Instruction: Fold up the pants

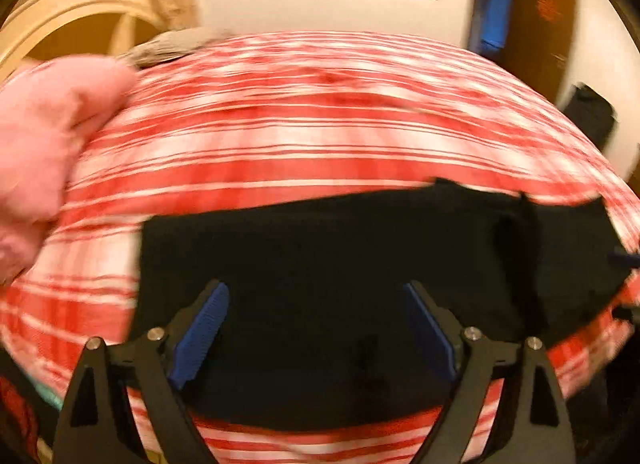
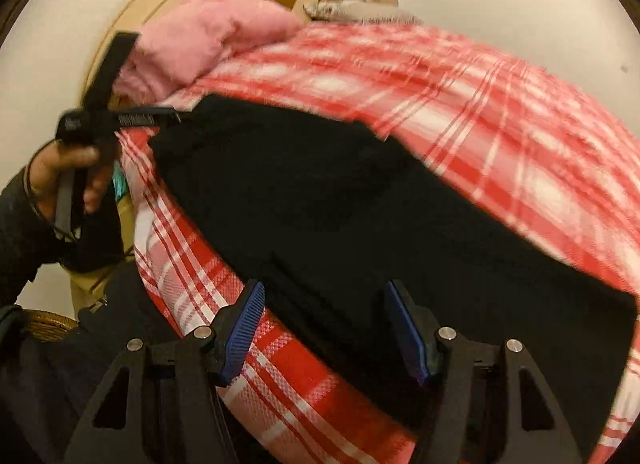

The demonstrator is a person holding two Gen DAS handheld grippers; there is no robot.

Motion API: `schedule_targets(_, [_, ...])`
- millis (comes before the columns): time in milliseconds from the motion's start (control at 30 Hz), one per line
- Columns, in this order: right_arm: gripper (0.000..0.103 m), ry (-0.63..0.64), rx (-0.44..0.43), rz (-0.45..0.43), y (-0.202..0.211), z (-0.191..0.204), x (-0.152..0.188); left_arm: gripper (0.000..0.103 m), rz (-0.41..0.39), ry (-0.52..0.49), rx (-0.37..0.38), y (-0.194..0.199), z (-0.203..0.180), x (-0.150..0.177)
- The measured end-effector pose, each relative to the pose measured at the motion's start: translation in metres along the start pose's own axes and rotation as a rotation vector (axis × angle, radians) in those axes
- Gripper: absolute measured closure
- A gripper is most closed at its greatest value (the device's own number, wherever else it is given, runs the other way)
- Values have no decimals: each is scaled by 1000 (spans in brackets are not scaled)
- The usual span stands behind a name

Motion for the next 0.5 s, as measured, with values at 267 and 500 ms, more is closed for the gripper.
schedule_targets(267, [39, 21, -34, -97, 27, 13, -5, 12, -13, 208, -46, -15, 80, 35])
schedule_targets(500, [39, 41, 80, -96, 20, 7, -5, 17, -29, 255, 24, -34, 86, 44])
Point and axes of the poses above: each gripper's, at about its wrist camera, not at the fingertips, and y roughly against the way its jaws point, z to its left, x to its underside, the point moved 10 cm from there along -y, roughly the way its jaws point, and after that the axes turned 14 degrees about -y, right-handed, at the moved point
